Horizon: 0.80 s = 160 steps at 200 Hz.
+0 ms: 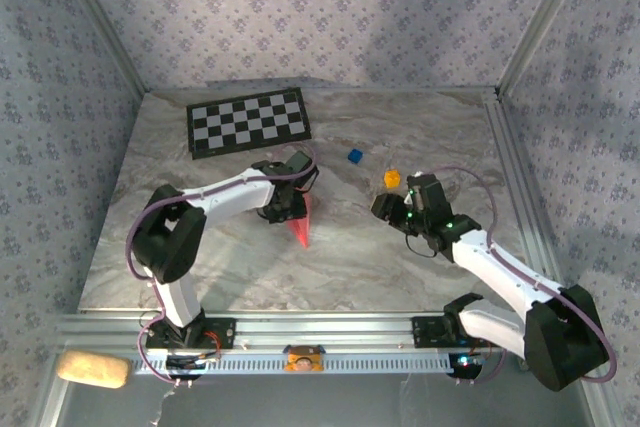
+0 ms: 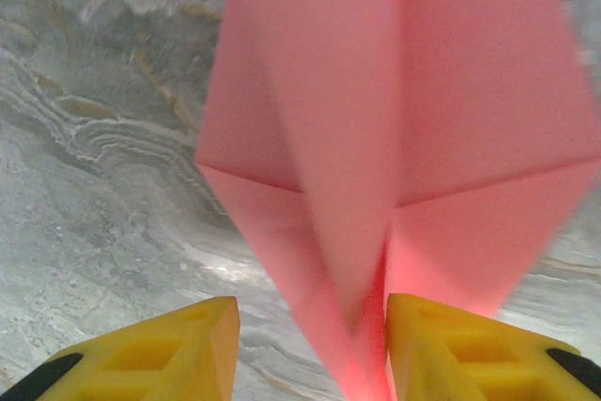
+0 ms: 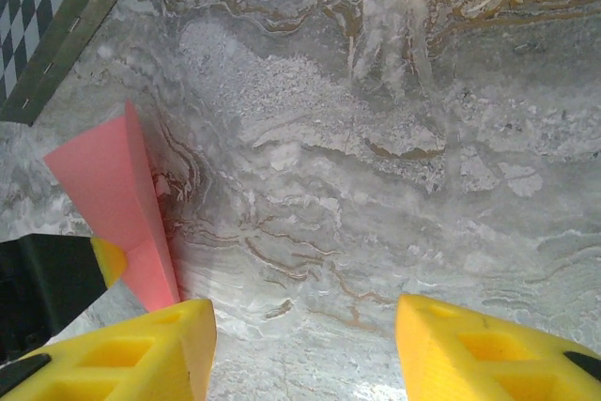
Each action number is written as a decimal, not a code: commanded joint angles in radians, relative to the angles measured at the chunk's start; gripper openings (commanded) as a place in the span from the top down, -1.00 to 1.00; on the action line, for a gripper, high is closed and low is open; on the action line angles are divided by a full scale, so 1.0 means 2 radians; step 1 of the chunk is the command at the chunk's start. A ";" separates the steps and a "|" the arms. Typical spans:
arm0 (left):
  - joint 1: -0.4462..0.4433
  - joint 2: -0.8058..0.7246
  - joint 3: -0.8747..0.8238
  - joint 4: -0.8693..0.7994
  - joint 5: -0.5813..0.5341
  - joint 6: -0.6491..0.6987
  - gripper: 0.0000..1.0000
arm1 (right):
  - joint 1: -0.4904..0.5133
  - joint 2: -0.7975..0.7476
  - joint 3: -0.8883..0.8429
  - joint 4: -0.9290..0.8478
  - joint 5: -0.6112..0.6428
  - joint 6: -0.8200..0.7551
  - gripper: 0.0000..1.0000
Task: Fold a paper plane with a square sheet of paper (pick it up from the middle)
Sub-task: Move a paper plane to the center of the table.
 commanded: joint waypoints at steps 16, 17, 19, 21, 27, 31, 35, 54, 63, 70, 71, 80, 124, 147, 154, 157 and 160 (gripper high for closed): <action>0.007 -0.031 -0.038 0.064 0.048 -0.002 0.09 | 0.006 0.014 -0.004 0.005 -0.007 0.000 -0.09; 0.007 -0.031 -0.038 0.066 0.048 -0.002 0.09 | 0.006 0.015 -0.004 0.005 -0.007 0.000 -0.09; 0.008 -0.033 -0.039 0.068 0.049 -0.002 0.09 | 0.006 0.016 -0.004 0.006 -0.008 0.000 -0.09; 0.007 -0.033 -0.040 0.070 0.051 -0.002 0.09 | 0.006 0.017 -0.004 0.006 -0.008 0.000 -0.09; 0.008 -0.035 -0.043 0.077 0.052 -0.001 0.08 | 0.007 0.020 -0.004 0.008 -0.009 0.001 -0.09; 0.008 -0.036 -0.045 0.079 0.053 -0.001 0.07 | 0.008 0.022 -0.003 0.010 -0.009 0.002 -0.09; 0.008 -0.036 -0.046 0.081 0.054 -0.001 0.04 | 0.009 0.024 -0.003 0.012 -0.010 0.003 -0.09; 0.008 -0.033 -0.047 0.089 0.058 -0.001 0.02 | 0.014 0.033 -0.003 0.018 -0.010 0.004 -0.09; 0.009 -0.031 -0.046 0.091 0.059 -0.001 0.03 | 0.016 0.037 -0.002 0.020 -0.010 0.005 -0.09; 0.009 -0.029 -0.046 0.092 0.061 -0.001 0.04 | 0.017 0.040 -0.001 0.022 -0.010 0.006 -0.09; 0.009 -0.029 -0.046 0.092 0.061 -0.001 0.04 | 0.018 0.040 -0.001 0.022 -0.010 0.006 -0.09; 0.009 -0.026 -0.045 0.093 0.062 -0.001 0.06 | 0.020 0.043 -0.001 0.024 -0.010 0.007 -0.09; 0.013 -0.015 -0.040 0.088 0.064 -0.002 0.11 | 0.024 0.053 0.005 0.026 -0.010 0.006 -0.09; 0.014 -0.012 -0.040 0.087 0.064 -0.005 0.12 | 0.025 0.057 0.008 0.025 -0.011 0.005 -0.09; 0.015 -0.011 -0.040 0.087 0.065 -0.005 0.13 | 0.025 0.058 0.009 0.025 -0.011 0.005 -0.09; 0.015 -0.011 -0.039 0.087 0.065 -0.005 0.13 | 0.025 0.058 0.009 0.025 -0.011 0.005 -0.09; 0.015 -0.010 -0.039 0.088 0.066 -0.005 0.14 | 0.025 0.058 0.009 0.026 -0.011 0.005 -0.09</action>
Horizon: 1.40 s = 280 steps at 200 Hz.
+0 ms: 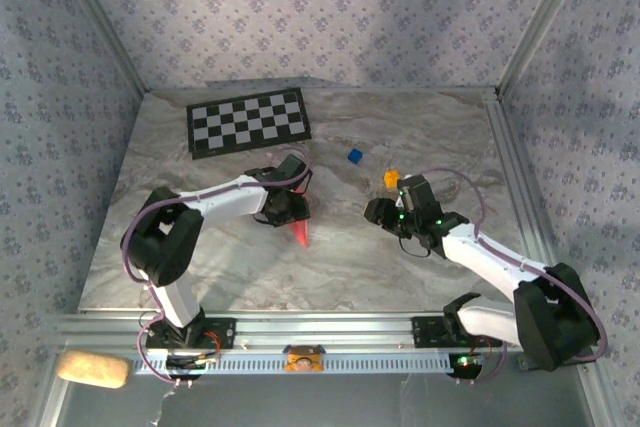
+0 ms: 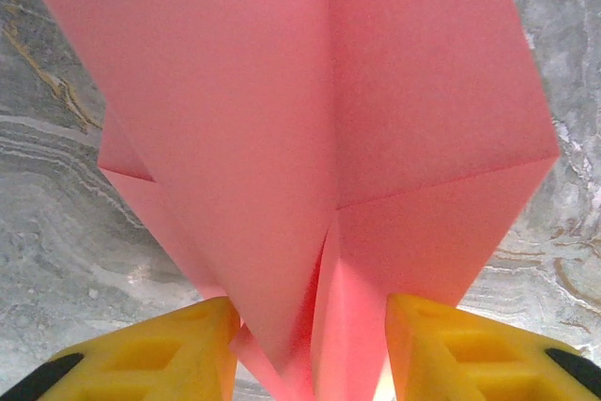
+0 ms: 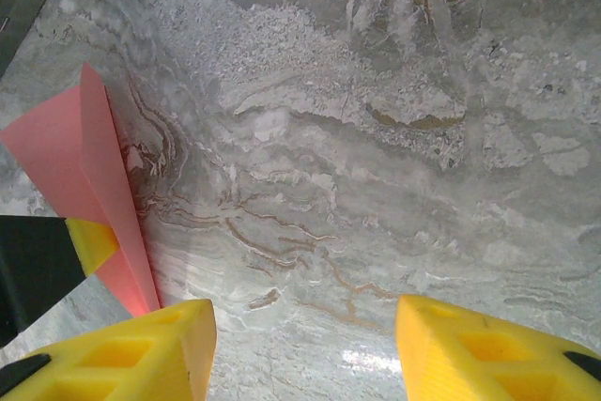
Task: Fold a paper plane with a square sheet of paper (pick it up from the middle)
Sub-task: Move a paper plane to the center of the table.
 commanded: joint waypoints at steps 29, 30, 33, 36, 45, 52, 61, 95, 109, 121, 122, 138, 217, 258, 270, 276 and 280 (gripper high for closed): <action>0.005 0.016 0.011 0.006 0.015 0.000 0.28 | 0.005 0.009 0.013 0.006 -0.011 0.001 -0.09; 0.005 0.016 0.012 0.006 0.016 0.000 0.28 | 0.005 0.009 0.013 0.006 -0.011 0.000 -0.09; 0.005 0.017 0.012 0.007 0.016 0.001 0.29 | 0.005 0.009 0.012 0.006 -0.011 0.000 -0.09; 0.005 0.018 0.012 0.007 0.017 0.001 0.30 | 0.005 0.010 0.012 0.007 -0.012 0.000 -0.09; 0.005 0.021 0.015 0.008 0.019 0.003 0.34 | 0.007 0.011 0.012 0.010 -0.015 -0.001 -0.09; 0.005 0.022 0.016 0.008 0.020 0.003 0.37 | 0.008 0.012 0.013 0.012 -0.016 -0.002 -0.09; 0.004 0.024 0.017 0.011 0.022 0.004 0.40 | 0.010 0.014 0.014 0.015 -0.019 -0.003 -0.08; 0.005 0.032 0.020 0.013 0.025 0.008 0.52 | 0.017 0.028 0.023 0.020 -0.027 -0.010 -0.07; 0.005 0.035 0.024 0.010 0.024 0.011 0.57 | 0.019 0.036 0.026 0.022 -0.029 -0.009 -0.07; 0.005 0.037 0.025 0.007 0.023 0.013 0.63 | 0.021 0.041 0.028 0.026 -0.030 -0.009 -0.07; 0.005 0.037 0.025 0.007 0.023 0.013 0.64 | 0.021 0.041 0.028 0.026 -0.031 -0.009 -0.07; 0.004 0.037 0.027 0.005 0.022 0.013 0.65 | 0.024 0.047 0.030 0.028 -0.030 -0.010 -0.06; 0.002 0.055 0.059 -0.035 0.001 0.044 0.92 | 0.032 0.067 0.039 0.034 -0.032 -0.009 -0.06; -0.007 0.084 0.107 -0.110 -0.006 0.104 0.95 | 0.034 0.071 0.040 0.035 -0.030 -0.009 -0.05; -0.012 0.095 0.119 -0.124 -0.001 0.119 0.93 | 0.034 0.072 0.039 0.035 -0.030 -0.009 -0.05; -0.015 0.102 0.127 -0.133 0.003 0.124 0.94 | 0.034 0.072 0.039 0.034 -0.028 -0.009 -0.05; -0.017 0.105 0.132 -0.139 0.004 0.126 0.94 | 0.033 0.073 0.039 0.034 -0.028 -0.008 -0.05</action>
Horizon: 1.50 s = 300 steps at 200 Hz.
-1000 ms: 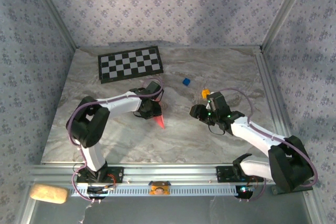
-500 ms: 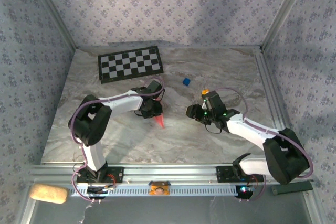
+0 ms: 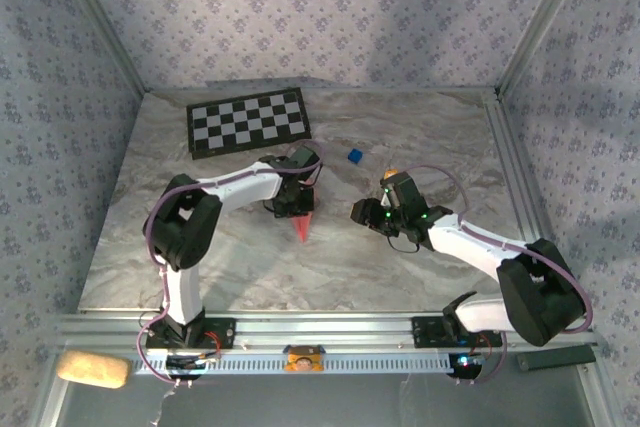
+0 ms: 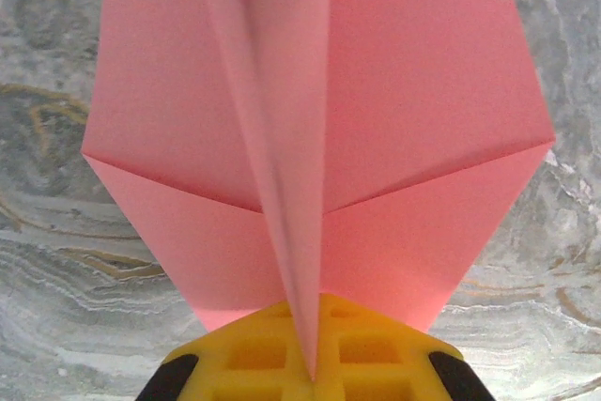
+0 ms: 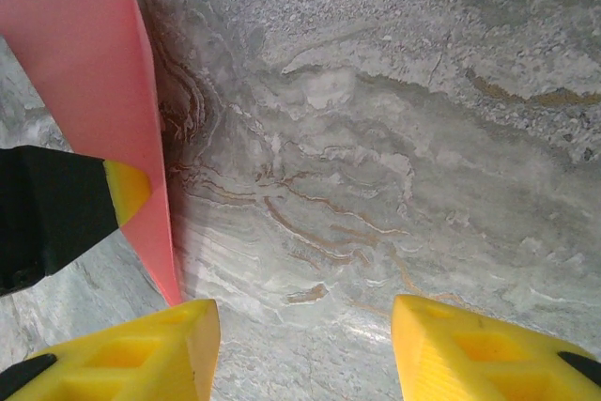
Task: Fold a paper plane with a square sheet of paper (pick it up from the middle)
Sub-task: Move a paper plane to the center of the table.
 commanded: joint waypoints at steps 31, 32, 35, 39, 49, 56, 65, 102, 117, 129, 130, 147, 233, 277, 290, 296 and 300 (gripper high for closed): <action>-0.026 0.034 0.044 -0.083 -0.004 0.055 0.92 | 0.000 0.003 0.016 -0.003 0.000 -0.008 -0.04; -0.027 0.034 0.045 -0.083 -0.003 0.055 0.91 | 0.000 0.003 0.015 -0.003 0.001 -0.008 -0.05; -0.028 0.034 0.045 -0.083 -0.003 0.055 0.91 | 0.001 0.001 0.015 -0.002 0.001 -0.009 -0.04; -0.028 0.035 0.046 -0.083 -0.003 0.055 0.90 | 0.000 0.002 0.015 -0.002 0.001 -0.008 -0.04; -0.030 0.037 0.049 -0.084 -0.002 0.053 0.87 | -0.001 0.002 0.015 -0.003 0.001 -0.008 -0.04; -0.030 0.039 0.051 -0.083 -0.001 0.052 0.86 | 0.000 0.002 0.015 -0.004 0.000 -0.008 -0.04; -0.031 0.042 0.055 -0.085 -0.001 0.051 0.85 | -0.001 0.002 0.015 -0.005 0.000 -0.008 -0.04; -0.033 0.046 0.061 -0.087 -0.005 0.050 0.68 | -0.001 0.002 0.015 -0.007 0.001 -0.009 -0.04; -0.034 0.050 0.061 -0.087 -0.007 0.050 0.67 | -0.001 0.001 0.015 -0.008 0.001 -0.008 -0.04; -0.035 0.052 0.060 -0.089 -0.011 0.050 0.67 | -0.001 0.001 0.014 -0.008 0.002 -0.008 -0.04; -0.036 0.052 0.060 -0.089 -0.012 0.050 0.66 | -0.001 0.001 0.014 -0.008 0.001 -0.007 -0.04; -0.037 0.055 0.057 -0.086 -0.018 0.048 0.66 | -0.001 0.001 0.013 -0.006 0.001 -0.008 -0.04; -0.054 0.088 0.057 -0.087 -0.072 0.029 0.42 | -0.004 -0.015 0.002 -0.005 0.011 -0.009 -0.04; -0.058 0.104 0.067 -0.101 -0.096 0.011 0.17 | -0.010 -0.045 -0.018 -0.007 0.020 -0.005 -0.05; -0.058 0.103 0.067 -0.101 -0.097 0.004 0.15 | -0.012 -0.052 -0.023 -0.007 0.020 -0.004 -0.06; -0.058 0.103 0.067 -0.100 -0.095 0.000 0.15 | -0.013 -0.054 -0.025 -0.007 0.020 -0.004 -0.05; -0.058 0.102 0.067 -0.099 -0.094 -0.002 0.13 | -0.014 -0.055 -0.025 -0.007 0.020 -0.004 -0.05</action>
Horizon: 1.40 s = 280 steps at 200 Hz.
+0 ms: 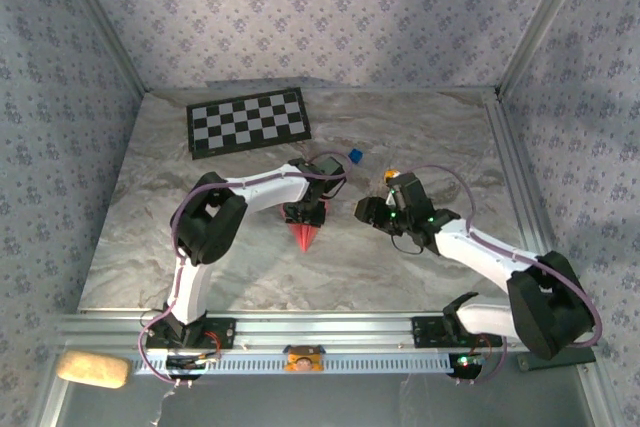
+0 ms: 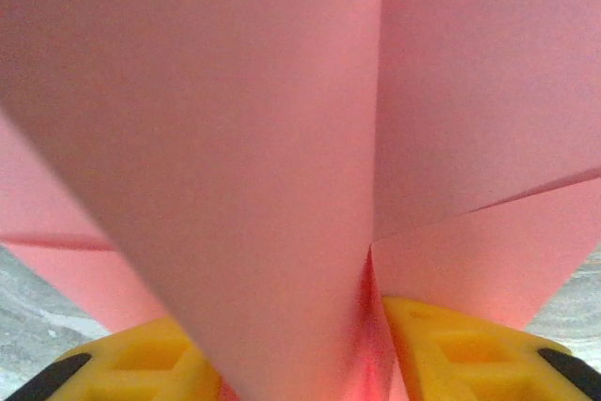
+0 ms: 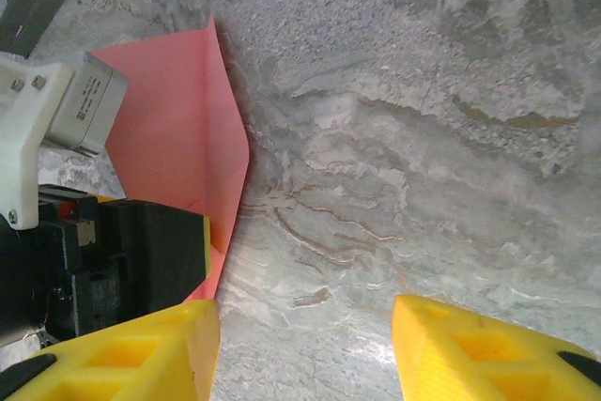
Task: Fold a paper plane with a square sheet of paper (pick it up from the middle)
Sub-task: Move a paper plane to the center of the table.
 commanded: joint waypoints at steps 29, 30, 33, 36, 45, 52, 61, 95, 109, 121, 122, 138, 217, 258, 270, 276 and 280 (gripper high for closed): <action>-0.001 0.033 -0.007 0.002 -0.006 -0.028 0.05 | -0.007 -0.020 -0.016 -0.007 0.008 -0.003 -0.06; -0.001 0.033 -0.007 0.002 -0.005 -0.028 0.05 | -0.007 -0.020 -0.016 -0.007 0.008 -0.003 -0.06; -0.001 0.033 -0.007 0.002 -0.005 -0.028 0.05 | -0.008 -0.021 -0.016 -0.007 0.007 -0.002 -0.06; -0.001 0.032 -0.006 0.002 -0.005 -0.027 0.05 | -0.008 -0.021 -0.016 -0.007 0.007 -0.002 -0.06; -0.002 0.027 -0.007 0.002 -0.005 -0.027 0.05 | -0.008 -0.021 -0.017 -0.007 0.007 -0.002 -0.06; -0.002 0.022 -0.007 0.004 -0.004 -0.027 0.06 | -0.008 -0.022 -0.017 -0.007 0.006 -0.003 -0.06; -0.001 0.017 -0.007 0.006 -0.001 -0.024 0.06 | -0.008 -0.022 -0.017 -0.007 0.006 -0.003 -0.06; -0.002 -0.005 -0.005 0.015 0.006 -0.005 0.06 | -0.008 -0.023 -0.014 -0.007 0.008 -0.002 -0.06; -0.002 -0.008 -0.004 0.017 0.011 0.009 0.07 | -0.008 -0.023 -0.012 -0.009 0.009 -0.002 -0.06; 0.000 -0.007 -0.001 0.014 0.010 0.009 0.07 | -0.008 -0.023 -0.011 -0.010 0.009 -0.001 -0.06; 0.000 -0.008 -0.002 0.014 0.010 0.010 0.07 | -0.008 -0.023 -0.011 -0.010 0.009 -0.002 -0.06; 0.000 -0.011 -0.005 0.017 0.012 0.013 0.07 | -0.008 -0.023 -0.010 -0.010 0.009 0.000 -0.06; 0.000 -0.032 -0.003 0.010 0.009 0.018 0.06 | -0.007 -0.023 -0.008 -0.014 0.012 0.000 -0.06; 0.000 -0.038 0.001 0.003 0.005 0.013 0.03 | -0.008 -0.023 -0.006 -0.016 0.013 0.000 -0.07; 0.000 -0.041 0.003 0.002 0.004 0.012 0.00 | -0.008 -0.023 -0.006 -0.016 0.012 -0.001 -0.06; 0.000 -0.043 0.003 0.001 0.003 0.011 -0.01 | -0.008 -0.023 -0.006 -0.017 0.012 0.000 -0.06; 0.000 -0.044 0.003 0.001 0.003 0.011 -0.02 | -0.008 -0.023 -0.006 -0.017 0.012 -0.001 -0.06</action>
